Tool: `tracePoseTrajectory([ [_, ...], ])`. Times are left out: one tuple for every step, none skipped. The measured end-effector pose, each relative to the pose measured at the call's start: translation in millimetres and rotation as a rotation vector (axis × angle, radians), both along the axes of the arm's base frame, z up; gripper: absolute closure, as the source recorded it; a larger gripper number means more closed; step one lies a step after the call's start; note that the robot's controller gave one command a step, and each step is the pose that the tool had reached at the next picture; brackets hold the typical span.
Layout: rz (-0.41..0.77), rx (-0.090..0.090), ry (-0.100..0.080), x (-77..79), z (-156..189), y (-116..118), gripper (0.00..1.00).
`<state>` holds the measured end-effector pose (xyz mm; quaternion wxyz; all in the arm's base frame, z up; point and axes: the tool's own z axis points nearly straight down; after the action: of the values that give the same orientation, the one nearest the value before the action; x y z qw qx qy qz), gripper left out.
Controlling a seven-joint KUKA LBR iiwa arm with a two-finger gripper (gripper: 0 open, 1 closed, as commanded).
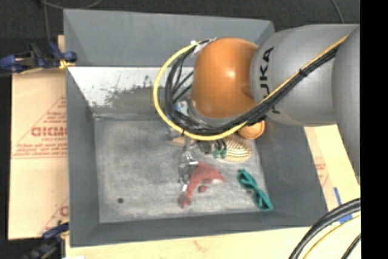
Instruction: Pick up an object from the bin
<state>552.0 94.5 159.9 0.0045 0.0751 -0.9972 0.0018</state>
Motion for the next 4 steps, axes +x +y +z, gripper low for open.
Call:
tracePoseTrajectory([
  [0.142, 0.005, -0.024, -4.2, -16.7, -20.9, 0.00],
  [0.373, 0.005, -0.007, -10.2, -45.0, -47.6, 0.00],
  [0.580, 0.007, -0.010, -43.4, -87.2, -55.7, 1.00],
  [0.579, 0.008, -0.010, -43.4, -87.2, -55.7, 1.00],
])
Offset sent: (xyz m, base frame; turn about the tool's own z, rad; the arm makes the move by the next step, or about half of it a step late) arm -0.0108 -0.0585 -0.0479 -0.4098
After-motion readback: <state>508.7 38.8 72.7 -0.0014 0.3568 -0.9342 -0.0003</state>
